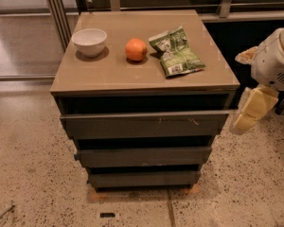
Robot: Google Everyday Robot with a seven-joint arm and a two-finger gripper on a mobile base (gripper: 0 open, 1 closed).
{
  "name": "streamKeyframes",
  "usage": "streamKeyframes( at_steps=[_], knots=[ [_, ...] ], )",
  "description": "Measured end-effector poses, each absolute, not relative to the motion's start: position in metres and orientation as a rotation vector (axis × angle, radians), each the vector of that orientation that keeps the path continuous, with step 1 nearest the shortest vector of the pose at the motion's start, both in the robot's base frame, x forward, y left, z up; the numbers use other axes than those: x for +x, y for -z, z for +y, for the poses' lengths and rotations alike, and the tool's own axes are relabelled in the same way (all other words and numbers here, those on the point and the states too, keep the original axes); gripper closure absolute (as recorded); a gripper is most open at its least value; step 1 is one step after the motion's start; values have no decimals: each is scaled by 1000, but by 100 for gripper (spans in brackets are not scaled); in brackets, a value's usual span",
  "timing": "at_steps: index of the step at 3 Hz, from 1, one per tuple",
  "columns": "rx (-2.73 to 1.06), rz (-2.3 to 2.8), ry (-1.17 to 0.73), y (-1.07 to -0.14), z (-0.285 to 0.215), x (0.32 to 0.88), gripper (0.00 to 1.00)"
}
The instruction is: Open top drawer
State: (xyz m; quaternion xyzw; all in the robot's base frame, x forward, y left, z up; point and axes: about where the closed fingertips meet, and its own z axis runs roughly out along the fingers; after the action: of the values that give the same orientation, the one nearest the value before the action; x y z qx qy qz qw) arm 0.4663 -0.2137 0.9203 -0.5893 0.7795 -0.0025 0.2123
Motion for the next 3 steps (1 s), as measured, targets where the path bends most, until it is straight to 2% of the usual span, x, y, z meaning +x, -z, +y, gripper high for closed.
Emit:
streamKeyframes(
  at_steps=[3],
  knots=[
    [-1674,2141,-195,-817,-170,494,0]
  ],
)
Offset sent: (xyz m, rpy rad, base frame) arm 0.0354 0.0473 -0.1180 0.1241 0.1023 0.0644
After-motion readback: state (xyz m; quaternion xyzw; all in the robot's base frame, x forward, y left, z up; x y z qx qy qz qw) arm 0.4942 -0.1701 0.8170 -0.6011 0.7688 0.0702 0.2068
